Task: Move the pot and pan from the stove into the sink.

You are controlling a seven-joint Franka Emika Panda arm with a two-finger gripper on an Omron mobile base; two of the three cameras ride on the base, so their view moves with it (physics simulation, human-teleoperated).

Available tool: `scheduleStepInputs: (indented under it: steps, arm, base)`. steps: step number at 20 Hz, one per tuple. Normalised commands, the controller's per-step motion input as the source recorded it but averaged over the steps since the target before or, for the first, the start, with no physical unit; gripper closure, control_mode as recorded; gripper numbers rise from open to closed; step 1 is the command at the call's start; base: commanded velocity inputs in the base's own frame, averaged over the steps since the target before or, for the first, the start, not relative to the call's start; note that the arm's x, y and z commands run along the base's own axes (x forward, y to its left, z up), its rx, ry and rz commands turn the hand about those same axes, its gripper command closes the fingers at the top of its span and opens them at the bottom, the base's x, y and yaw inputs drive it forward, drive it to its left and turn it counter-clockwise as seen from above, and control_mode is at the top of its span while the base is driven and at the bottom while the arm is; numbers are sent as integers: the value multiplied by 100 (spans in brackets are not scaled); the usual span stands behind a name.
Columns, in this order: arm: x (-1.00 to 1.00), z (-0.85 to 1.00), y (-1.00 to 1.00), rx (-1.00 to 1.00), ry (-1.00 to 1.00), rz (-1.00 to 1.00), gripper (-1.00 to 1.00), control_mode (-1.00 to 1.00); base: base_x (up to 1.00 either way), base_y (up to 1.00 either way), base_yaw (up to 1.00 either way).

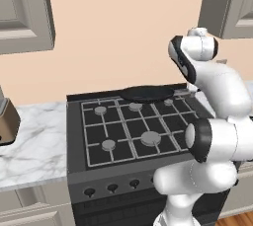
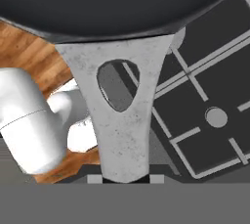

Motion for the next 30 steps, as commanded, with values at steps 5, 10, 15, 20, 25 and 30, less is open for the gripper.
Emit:
scheduleStepInputs:
  steps: [5, 10, 15, 20, 25, 30]
  arm:
    - [-87, 10, 0, 0, -9, 15, 100, -100]
    - [-87, 0, -4, 0, -16, 13, 100, -100]
    - [-68, -1, -2, 0, -36, 10, 100, -100]
    - [-38, 0, 0, 0, -50, 10, 100, -100]
    - [-13, -2, 2, 0, -28, 3, 100, -100]
    - [-13, -3, 0, 0, 0, 0, 100, -100]
  base:
    - [0, 0, 0]
    - [0, 0, 0]
    - [0, 0, 0]
    - [0, 0, 0]
    - [0, 0, 0]
    - [0, 0, 0]
